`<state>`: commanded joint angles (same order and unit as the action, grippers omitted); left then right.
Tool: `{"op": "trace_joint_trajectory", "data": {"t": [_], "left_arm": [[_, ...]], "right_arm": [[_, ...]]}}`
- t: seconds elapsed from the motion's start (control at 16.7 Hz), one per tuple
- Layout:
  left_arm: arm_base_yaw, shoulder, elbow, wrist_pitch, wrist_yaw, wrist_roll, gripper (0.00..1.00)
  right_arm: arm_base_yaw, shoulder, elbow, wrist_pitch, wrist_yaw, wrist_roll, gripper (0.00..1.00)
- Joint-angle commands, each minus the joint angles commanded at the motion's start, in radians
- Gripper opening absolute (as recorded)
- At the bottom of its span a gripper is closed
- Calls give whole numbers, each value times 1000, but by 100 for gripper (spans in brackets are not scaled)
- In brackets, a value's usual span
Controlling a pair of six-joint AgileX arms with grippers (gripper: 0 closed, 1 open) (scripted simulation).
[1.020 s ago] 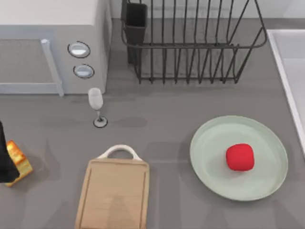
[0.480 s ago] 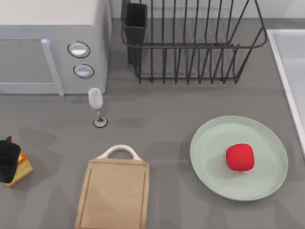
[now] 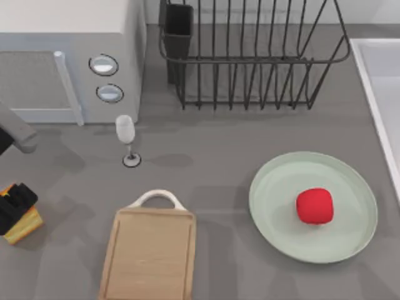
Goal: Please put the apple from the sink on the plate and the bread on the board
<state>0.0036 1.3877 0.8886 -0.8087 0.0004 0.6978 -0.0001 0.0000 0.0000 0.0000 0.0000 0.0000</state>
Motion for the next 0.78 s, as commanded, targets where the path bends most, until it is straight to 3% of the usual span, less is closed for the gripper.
{"op": "trace_joint_trajectory", "data": {"t": [0.3,0.78], "left_arm": [[1,248,172,-156,0,135,100],[0,279,189,-172,0,153,100]], "right_arm": [[0,0,0,0,0,0,100],[0,0,0,0,0,0,100]]}}
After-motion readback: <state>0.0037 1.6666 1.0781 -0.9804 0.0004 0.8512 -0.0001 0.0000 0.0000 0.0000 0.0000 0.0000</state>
